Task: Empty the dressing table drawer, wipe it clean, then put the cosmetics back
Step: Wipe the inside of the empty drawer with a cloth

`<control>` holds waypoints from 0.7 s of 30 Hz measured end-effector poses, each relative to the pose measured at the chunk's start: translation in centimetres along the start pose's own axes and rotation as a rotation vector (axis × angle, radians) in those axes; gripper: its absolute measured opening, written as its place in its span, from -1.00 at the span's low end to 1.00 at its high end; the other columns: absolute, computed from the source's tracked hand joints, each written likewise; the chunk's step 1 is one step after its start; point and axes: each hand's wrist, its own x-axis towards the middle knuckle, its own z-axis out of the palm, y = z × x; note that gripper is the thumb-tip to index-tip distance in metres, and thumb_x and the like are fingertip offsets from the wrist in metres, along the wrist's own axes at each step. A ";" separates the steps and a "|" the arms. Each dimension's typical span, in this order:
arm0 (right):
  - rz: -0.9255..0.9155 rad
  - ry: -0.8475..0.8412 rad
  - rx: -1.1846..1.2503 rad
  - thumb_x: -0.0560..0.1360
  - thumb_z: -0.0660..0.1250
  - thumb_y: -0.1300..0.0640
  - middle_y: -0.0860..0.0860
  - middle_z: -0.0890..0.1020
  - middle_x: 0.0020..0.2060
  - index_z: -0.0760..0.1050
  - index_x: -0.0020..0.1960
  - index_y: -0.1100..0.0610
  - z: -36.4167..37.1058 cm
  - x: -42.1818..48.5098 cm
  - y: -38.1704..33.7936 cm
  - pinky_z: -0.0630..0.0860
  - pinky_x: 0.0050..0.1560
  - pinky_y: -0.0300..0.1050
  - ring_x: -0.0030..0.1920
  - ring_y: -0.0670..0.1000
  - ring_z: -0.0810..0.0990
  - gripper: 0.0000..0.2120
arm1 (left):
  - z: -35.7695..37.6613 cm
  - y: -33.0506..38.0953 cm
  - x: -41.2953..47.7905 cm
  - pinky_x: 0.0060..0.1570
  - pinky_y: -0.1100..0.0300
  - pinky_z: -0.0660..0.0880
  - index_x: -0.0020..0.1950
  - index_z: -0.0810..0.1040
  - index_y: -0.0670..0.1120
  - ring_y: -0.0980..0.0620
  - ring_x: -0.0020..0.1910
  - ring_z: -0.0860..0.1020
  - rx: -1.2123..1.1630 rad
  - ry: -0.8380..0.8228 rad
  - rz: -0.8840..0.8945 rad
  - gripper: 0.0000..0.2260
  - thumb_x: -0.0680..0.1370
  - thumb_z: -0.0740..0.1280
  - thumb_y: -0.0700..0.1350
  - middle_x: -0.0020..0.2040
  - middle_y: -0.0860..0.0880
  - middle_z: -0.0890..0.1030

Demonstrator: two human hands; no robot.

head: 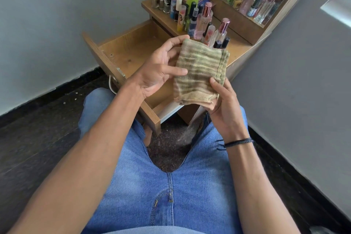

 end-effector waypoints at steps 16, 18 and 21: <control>-0.156 0.000 -0.029 0.57 0.30 0.39 0.24 0.60 0.19 0.57 0.22 0.21 0.2 -0.3 0.0 0.38 0.39 0.38 0.21 0.25 0.54 -0.74 | -0.1 -0.9 0.0 0.03 0.08 0.64 0.47 0.45 -0.08 -0.03 0.10 0.68 0.133 -0.001 -0.401 -0.39 0.43 0.51 -0.19 0.23 -0.07 0.68; -0.195 0.000 -0.048 0.56 0.33 0.37 0.26 0.59 0.16 0.55 0.20 0.24 0.3 -0.4 0.0 0.41 0.34 0.37 0.18 0.25 0.55 -0.77 | 0.0 -0.8 -0.1 -0.09 0.15 0.64 0.40 0.51 -0.07 0.01 0.06 0.68 0.128 -0.016 -0.424 -0.44 0.41 0.51 -0.19 0.21 -0.05 0.69; -0.262 0.023 -0.126 0.56 0.39 0.29 0.27 0.62 0.13 0.58 0.16 0.24 0.2 -0.3 0.0 0.49 0.29 0.33 0.15 0.24 0.59 -0.82 | -0.5 -0.8 0.1 0.02 0.11 0.63 0.40 0.53 -0.06 -0.06 0.17 0.65 0.086 0.032 -0.384 -0.42 0.38 0.53 -0.26 0.23 -0.09 0.68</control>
